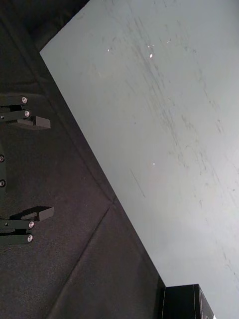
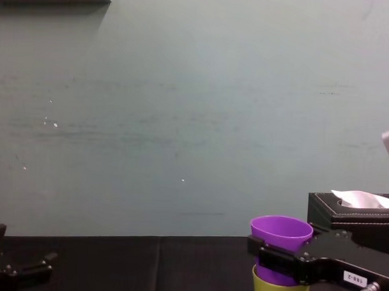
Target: Stack the three plastic cups sequentially using one hand.
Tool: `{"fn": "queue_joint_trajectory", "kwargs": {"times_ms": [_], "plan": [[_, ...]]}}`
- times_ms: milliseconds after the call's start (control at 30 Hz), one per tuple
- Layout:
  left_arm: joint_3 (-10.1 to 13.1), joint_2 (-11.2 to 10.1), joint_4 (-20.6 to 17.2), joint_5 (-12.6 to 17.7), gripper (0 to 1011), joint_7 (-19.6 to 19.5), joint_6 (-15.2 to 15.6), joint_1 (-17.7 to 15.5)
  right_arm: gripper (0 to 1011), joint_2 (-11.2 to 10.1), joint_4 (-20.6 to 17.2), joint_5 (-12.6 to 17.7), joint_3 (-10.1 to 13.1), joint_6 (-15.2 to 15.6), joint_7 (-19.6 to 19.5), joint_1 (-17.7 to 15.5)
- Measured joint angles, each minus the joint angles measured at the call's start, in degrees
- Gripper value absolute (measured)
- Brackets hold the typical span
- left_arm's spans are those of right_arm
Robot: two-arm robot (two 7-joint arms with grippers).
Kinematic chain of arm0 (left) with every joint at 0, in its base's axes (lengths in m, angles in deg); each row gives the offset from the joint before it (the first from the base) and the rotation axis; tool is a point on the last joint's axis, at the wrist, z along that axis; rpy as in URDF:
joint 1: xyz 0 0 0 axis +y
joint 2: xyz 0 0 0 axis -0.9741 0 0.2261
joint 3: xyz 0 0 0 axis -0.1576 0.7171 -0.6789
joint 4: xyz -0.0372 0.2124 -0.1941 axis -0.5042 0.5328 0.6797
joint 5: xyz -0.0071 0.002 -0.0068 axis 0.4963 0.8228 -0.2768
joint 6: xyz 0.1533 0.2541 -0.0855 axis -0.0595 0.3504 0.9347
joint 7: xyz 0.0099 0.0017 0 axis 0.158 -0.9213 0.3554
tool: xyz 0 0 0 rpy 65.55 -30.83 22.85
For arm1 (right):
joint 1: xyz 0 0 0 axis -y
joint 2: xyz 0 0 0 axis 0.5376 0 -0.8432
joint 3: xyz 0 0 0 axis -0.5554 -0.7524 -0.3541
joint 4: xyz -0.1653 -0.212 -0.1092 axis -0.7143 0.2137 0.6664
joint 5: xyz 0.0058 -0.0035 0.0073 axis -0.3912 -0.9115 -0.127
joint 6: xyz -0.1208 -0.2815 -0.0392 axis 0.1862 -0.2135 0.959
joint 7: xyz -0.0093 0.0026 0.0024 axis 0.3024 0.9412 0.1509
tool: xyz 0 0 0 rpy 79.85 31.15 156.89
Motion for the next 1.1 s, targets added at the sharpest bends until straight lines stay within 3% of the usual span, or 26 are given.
{"fn": "queue_joint_trajectory", "kwargs": {"times_ms": [1100], "plan": [[0.0,0.0,0.0,0.0,1011,0.0,0.0,0.0,744,0.8,1.2,-1.4,-0.1,0.0,-1.3,-0.3]]}}
